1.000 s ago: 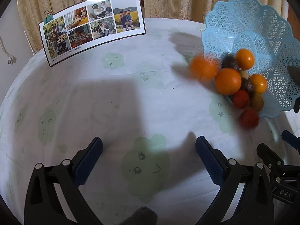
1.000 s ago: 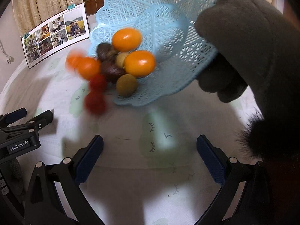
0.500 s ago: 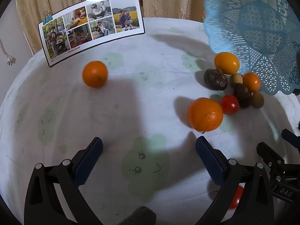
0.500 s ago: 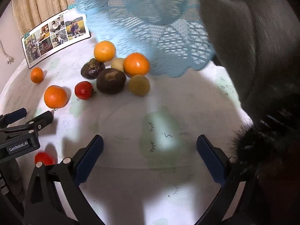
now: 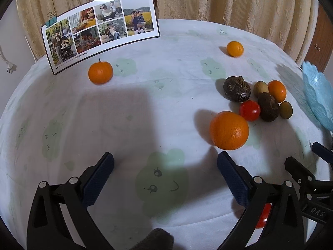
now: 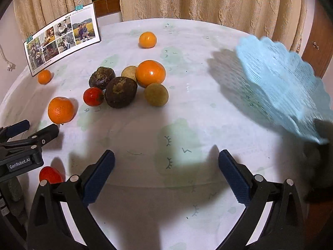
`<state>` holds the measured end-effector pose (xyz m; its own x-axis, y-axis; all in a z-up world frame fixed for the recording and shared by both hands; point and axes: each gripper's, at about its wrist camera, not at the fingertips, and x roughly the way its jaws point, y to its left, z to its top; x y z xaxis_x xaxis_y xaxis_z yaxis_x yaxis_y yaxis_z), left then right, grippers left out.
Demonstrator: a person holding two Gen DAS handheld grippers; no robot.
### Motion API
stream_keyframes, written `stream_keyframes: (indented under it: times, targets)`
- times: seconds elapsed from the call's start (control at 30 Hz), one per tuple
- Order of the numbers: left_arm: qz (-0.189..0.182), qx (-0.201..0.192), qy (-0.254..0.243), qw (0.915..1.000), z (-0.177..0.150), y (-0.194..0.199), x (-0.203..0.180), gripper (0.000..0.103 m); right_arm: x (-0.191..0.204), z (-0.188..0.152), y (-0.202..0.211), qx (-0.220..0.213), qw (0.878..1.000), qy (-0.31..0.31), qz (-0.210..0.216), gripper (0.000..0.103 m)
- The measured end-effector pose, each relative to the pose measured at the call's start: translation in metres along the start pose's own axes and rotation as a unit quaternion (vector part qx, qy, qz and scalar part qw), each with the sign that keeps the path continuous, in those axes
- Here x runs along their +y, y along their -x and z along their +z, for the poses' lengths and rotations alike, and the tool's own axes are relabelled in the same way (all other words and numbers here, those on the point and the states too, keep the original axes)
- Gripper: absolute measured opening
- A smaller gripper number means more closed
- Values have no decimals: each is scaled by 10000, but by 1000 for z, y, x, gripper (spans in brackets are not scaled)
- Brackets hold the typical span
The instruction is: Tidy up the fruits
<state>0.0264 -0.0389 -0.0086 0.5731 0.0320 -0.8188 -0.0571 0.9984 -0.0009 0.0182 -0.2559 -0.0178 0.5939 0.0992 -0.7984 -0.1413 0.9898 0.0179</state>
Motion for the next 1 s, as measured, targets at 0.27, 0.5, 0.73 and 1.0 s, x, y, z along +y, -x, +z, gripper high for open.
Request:
stream_keyframes:
  times: [0.27,0.5,0.73,1.0]
  targets:
    - [-6,-24,-9,10000,0,0,0,98,0,0,0,-1,10000,-1,0,101]
    - [-7,-22,-9,10000,0,0,0,98,0,-1,-1,-1,10000,-2,1,101]
    - [-8,-23,-8,10000,0,0,0,98,0,0,0,-1,10000,-1,0,101]
    - [-42,-30,5,10000,0,0,0,98,1,0,-1,-1,10000,-2,1,101]
